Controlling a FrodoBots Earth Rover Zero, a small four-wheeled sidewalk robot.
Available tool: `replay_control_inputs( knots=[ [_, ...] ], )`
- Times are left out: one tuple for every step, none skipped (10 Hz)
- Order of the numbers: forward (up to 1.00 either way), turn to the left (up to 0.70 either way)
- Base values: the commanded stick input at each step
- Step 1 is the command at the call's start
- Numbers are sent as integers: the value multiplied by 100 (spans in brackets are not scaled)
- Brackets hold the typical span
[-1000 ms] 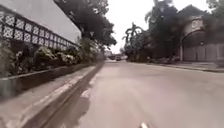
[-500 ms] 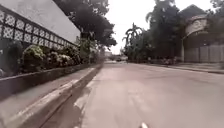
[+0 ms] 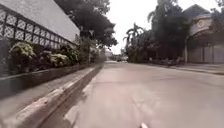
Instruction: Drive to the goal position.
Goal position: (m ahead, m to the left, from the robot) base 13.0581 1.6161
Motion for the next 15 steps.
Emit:
replay_control_inputs(
  knots=[
    [70,0],
    [70,0],
    [70,0],
    [70,0],
    [70,0],
    [70,0],
    [70,0],
    [70,0],
    [70,0],
    [70,0],
    [70,0],
    [70,0],
    [70,0],
    [70,0],
    [70,0]
  ],
)
